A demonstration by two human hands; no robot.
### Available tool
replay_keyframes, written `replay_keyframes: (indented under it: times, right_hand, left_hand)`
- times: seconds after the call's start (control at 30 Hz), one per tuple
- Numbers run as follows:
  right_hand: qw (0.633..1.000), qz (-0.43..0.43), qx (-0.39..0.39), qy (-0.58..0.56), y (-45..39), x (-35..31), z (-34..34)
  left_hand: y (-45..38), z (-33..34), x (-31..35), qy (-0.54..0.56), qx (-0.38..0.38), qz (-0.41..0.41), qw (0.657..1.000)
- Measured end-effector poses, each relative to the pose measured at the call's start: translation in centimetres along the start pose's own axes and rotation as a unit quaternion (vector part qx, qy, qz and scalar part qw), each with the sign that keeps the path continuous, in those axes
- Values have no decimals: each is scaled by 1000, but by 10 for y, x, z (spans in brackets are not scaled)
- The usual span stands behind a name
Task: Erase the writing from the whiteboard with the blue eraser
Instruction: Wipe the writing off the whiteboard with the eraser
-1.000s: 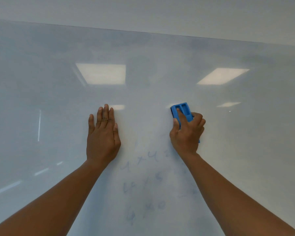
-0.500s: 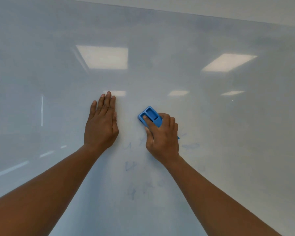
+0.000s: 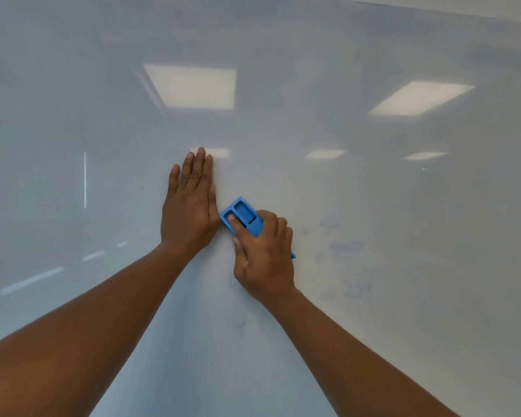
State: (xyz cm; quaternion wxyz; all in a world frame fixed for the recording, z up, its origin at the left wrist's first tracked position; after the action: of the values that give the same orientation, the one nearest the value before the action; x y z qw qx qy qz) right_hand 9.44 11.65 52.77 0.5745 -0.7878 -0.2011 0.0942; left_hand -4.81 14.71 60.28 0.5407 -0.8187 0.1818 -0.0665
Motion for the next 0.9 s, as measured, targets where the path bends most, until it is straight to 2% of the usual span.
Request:
replay_keyframes:
  times: [0.17, 0.33, 0.43, 0.6, 0.77, 0.83, 0.9]
  right_hand:
    - [999, -23, -36, 13, 50, 16, 6]
    - [996, 83, 27, 3, 24, 49, -15]
    - [994, 104, 41, -17, 2, 44, -19]
    - [1000, -5, -22, -10, 22, -1, 3]
    - [998, -26, -61, -11, 72, -5, 20]
    - [999, 1, -42, -14, 78, 4, 18]
    - [997, 76, 8, -32, 68, 18, 10]
  left_hand:
    - [14, 3, -2, 3, -3, 13, 1000]
    - [24, 4, -3, 4, 0, 17, 1000]
    - [28, 5, -5, 6, 1, 16, 1000]
    - [34, 5, -7, 6, -3, 19, 1000]
    - [44, 5, -13, 1, -13, 21, 1000]
    - [48, 6, -13, 4, -16, 19, 1000]
    - [51, 6, -14, 4, -19, 20, 1000]
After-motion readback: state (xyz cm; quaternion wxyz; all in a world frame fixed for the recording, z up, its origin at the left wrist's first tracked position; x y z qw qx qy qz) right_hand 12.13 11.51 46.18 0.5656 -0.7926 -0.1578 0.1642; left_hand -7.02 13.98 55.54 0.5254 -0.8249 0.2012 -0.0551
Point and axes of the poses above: each hand's wrist, its own y-axis away from the middle knuckle, its own z-axis out of the palm, x = y × z, the point moved 3 cm from there along -y, towards the middle knuckle, and after that the axes turned 14 degrees about -x, right-handed, at the moved point
